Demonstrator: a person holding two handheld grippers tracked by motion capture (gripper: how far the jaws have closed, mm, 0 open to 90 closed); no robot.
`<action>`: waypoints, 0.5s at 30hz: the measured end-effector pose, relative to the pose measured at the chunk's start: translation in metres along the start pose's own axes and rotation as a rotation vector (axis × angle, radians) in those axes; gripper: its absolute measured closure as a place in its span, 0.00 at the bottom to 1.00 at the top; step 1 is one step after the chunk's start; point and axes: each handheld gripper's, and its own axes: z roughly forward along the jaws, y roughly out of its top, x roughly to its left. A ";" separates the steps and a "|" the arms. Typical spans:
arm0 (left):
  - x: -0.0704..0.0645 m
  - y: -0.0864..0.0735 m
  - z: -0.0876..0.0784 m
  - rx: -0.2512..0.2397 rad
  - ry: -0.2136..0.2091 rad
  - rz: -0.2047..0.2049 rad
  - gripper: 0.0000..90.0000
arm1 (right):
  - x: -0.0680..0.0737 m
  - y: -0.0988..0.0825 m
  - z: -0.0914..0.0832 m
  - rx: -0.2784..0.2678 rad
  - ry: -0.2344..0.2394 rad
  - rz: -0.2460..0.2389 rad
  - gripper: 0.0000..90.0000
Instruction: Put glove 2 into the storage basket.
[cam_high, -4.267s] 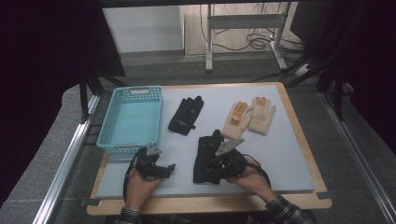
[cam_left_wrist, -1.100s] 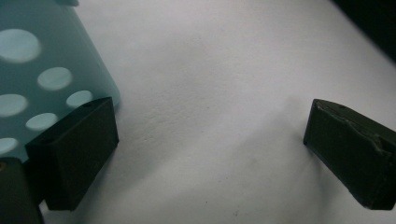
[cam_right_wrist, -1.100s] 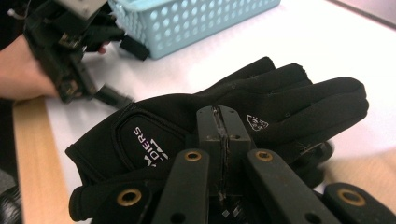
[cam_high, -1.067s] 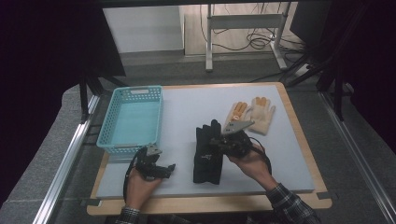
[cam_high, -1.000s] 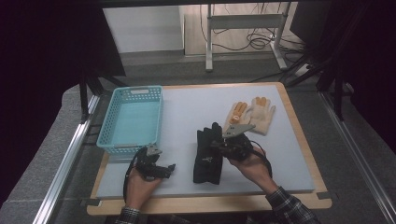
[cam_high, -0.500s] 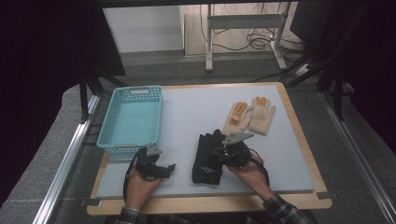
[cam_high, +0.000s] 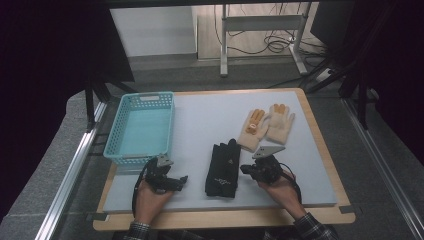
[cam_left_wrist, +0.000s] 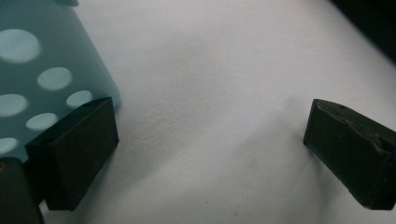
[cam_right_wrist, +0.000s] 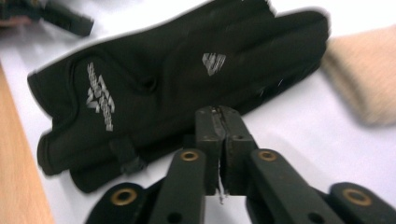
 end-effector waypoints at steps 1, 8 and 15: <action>0.000 0.000 0.000 0.000 0.000 0.000 0.04 | 0.000 -0.002 0.001 0.006 0.009 -0.003 0.98; 0.000 0.000 0.000 0.000 0.000 0.003 0.04 | 0.011 -0.005 0.018 0.041 0.014 -0.054 0.98; 0.000 0.000 0.000 0.000 0.000 0.000 0.04 | 0.017 0.000 0.029 0.039 0.033 -0.055 0.98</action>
